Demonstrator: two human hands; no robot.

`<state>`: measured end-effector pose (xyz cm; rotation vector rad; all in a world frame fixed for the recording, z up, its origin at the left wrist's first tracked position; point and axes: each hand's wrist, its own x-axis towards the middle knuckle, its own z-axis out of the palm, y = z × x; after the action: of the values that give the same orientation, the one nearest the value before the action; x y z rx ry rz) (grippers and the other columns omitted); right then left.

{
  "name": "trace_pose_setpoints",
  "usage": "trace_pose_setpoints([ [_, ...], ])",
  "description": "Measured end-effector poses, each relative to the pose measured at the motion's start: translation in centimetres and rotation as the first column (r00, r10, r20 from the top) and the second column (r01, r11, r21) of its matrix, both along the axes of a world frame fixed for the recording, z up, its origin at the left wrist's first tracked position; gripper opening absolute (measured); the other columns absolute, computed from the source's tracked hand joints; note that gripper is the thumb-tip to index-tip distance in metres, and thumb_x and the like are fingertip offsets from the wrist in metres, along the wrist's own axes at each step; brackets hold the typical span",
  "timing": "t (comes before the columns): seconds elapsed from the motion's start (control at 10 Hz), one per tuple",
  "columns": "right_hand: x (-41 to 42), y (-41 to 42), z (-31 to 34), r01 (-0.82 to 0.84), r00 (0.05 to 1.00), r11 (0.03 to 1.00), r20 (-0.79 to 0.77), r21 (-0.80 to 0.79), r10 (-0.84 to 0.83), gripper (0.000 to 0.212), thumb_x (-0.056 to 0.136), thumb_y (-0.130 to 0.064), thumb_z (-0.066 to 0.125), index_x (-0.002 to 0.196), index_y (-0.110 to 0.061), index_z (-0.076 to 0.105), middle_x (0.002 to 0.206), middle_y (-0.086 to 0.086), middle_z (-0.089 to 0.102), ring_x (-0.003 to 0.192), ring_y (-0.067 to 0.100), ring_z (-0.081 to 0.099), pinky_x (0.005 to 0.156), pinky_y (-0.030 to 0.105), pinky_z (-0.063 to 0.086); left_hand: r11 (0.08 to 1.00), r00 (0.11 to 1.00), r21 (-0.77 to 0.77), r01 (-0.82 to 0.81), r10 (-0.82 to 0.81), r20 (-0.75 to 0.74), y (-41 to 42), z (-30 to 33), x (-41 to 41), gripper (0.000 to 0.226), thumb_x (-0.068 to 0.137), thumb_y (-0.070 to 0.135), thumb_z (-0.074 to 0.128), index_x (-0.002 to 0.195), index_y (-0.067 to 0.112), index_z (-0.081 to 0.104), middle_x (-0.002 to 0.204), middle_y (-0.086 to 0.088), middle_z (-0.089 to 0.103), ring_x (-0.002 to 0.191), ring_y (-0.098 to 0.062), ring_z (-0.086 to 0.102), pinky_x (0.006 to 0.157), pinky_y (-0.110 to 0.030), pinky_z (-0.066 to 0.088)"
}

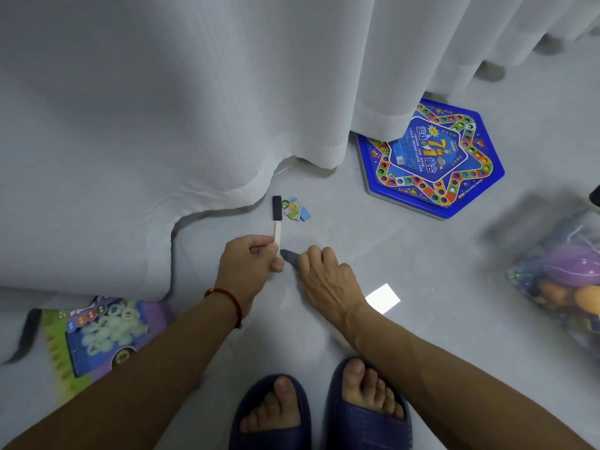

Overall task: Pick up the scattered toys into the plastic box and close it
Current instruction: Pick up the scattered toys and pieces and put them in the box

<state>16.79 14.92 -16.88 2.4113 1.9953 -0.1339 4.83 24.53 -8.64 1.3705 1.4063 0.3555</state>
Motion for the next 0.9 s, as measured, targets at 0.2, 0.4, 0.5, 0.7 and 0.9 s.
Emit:
trace_pose_setpoints([
  [0.2,3.6,-2.8,0.7,0.032,0.992,0.999,-0.119,0.024,-0.029,0.026,0.101,-0.025,0.038,0.083,-0.01,0.051,0.072,0.008,0.049,0.047,0.026,0.05,0.037,0.03,0.024,0.996,0.999,-0.081,0.039,-0.037,0.03,-1.7,1.4,0.5,0.014,0.093,0.012,0.061,0.105,0.007,0.065,0.074,-0.008,0.074,0.072,-0.021,0.068,0.089,-0.044,0.056],
  [0.4,7.7,-10.1,5.9,0.507,0.535,0.817,-0.642,-0.276,-0.549,0.03,0.104,-0.031,0.043,0.089,-0.005,0.048,0.072,0.016,0.065,0.061,0.034,0.064,0.057,0.035,0.048,0.928,0.965,-0.308,0.211,-0.147,0.217,-4.8,7.0,5.4,0.022,0.094,0.002,0.057,0.113,-0.009,0.06,0.093,-0.02,0.069,0.063,-0.019,0.068,0.065,-0.022,0.058],
  [0.5,9.7,-15.7,12.9,0.774,0.134,0.595,-0.862,-0.217,-0.489,0.032,0.103,-0.03,0.047,0.083,-0.006,0.049,0.059,0.014,0.053,0.045,0.022,0.054,0.042,0.028,0.039,0.825,0.889,-0.361,0.434,-0.325,0.324,-6.9,11.7,10.3,0.024,0.094,-0.002,0.056,0.117,-0.009,0.057,0.093,-0.026,0.065,0.065,-0.021,0.069,0.061,-0.024,0.059],
  [0.7,20.5,-24.4,25.5,0.98,-0.04,0.176,-0.956,-0.095,-0.29,0.027,0.101,-0.011,0.051,0.08,0.004,0.058,0.064,0.013,0.046,0.04,0.013,0.04,0.033,0.02,0.028,0.61,0.651,-0.239,0.756,-0.658,0.378,-15.3,22.4,22.1,0.017,0.092,-0.01,0.048,0.108,-0.007,0.053,0.082,-0.016,0.058,0.055,-0.021,0.067,0.073,-0.029,0.06],
  [0.9,25.9,-27.2,30.8,0.955,-0.292,0.01,-0.945,-0.297,-0.146,0.028,0.101,-0.011,0.057,0.119,0.009,0.05,0.11,0.019,0.045,0.081,0.03,0.058,0.047,0.03,0.056,0.657,0.673,-0.196,0.728,-0.631,0.385,-19.8,28.7,28.0,0.037,0.094,0.002,0.054,0.13,0.0,0.047,0.135,-0.023,0.047,0.122,-0.037,0.053,0.093,-0.035,0.051],
])
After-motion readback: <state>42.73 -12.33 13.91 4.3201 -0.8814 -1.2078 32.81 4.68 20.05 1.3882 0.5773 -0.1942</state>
